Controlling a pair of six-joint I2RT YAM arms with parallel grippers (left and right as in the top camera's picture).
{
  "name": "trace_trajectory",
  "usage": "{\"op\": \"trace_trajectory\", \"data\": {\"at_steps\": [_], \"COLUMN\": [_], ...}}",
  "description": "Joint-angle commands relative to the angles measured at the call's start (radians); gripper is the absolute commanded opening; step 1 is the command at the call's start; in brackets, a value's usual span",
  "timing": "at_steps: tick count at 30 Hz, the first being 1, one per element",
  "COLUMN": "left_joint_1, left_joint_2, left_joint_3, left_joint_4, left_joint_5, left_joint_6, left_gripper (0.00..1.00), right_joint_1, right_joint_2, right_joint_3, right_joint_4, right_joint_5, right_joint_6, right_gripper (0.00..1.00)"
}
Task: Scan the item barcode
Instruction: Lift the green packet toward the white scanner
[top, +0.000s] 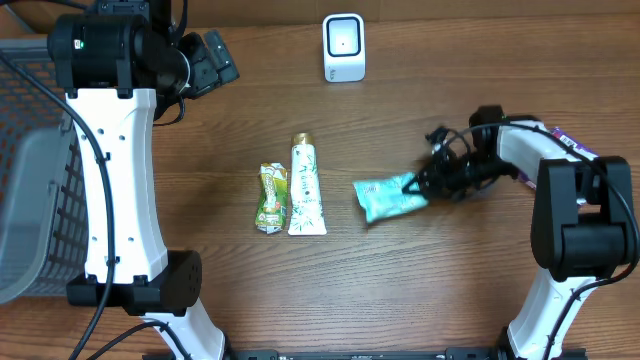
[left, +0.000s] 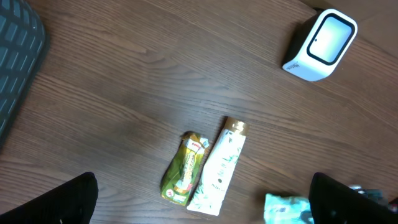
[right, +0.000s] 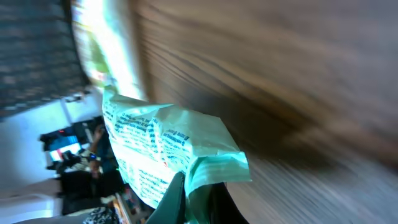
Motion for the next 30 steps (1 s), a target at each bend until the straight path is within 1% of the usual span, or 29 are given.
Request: {"op": "trace_trajectory", "data": {"at_steps": [1,5,9,15,18,25,27,29,30], "left_joint_1": [-0.009,-0.009,-0.009,-0.009,-0.009,-0.009,-0.009,-0.009,-0.009], "left_joint_2": [0.002,0.002,0.002,0.002,0.002,0.002,0.002,0.002,0.002], "left_joint_3": [-0.004,-0.005,-0.004,-0.005,-0.004,-0.004,-0.004,-0.004,-0.004], "left_joint_4": [0.001,0.001,0.001,0.001,0.001,0.001,0.001,0.001,0.001], "left_joint_5": [0.004,0.004,0.004,0.004,0.004,0.004,0.004,0.004,0.004], "left_joint_6": [0.011,0.011,0.011,0.011,0.011,0.011,0.011,0.011,0.011], "left_gripper": [1.00,0.99,1.00,1.00,1.00,0.99,1.00,0.99,1.00], "right_joint_1": [0.011,0.011,0.011,0.047,0.063,0.067,0.074,0.090,0.119], "right_joint_2": [-0.114,-0.238,-0.387,-0.590,-0.672,-0.765,-0.769,-0.766,-0.761], "right_joint_3": [0.087,0.143,0.175,0.175,0.175,0.175,0.175,0.175,0.181], "right_joint_4": [0.003,0.040,0.085,0.133,0.164,0.214,0.230,0.257,0.274], "right_joint_5": [-0.131,-0.074,0.040,0.156,0.166,0.175,0.232,0.280,0.357], "right_joint_6": [0.061,0.186,0.330,0.472,0.544,0.640,0.696,0.718,0.727], "right_gripper": [0.04,0.04,0.04,0.04,0.04,0.04,0.04,0.04,0.04]}}
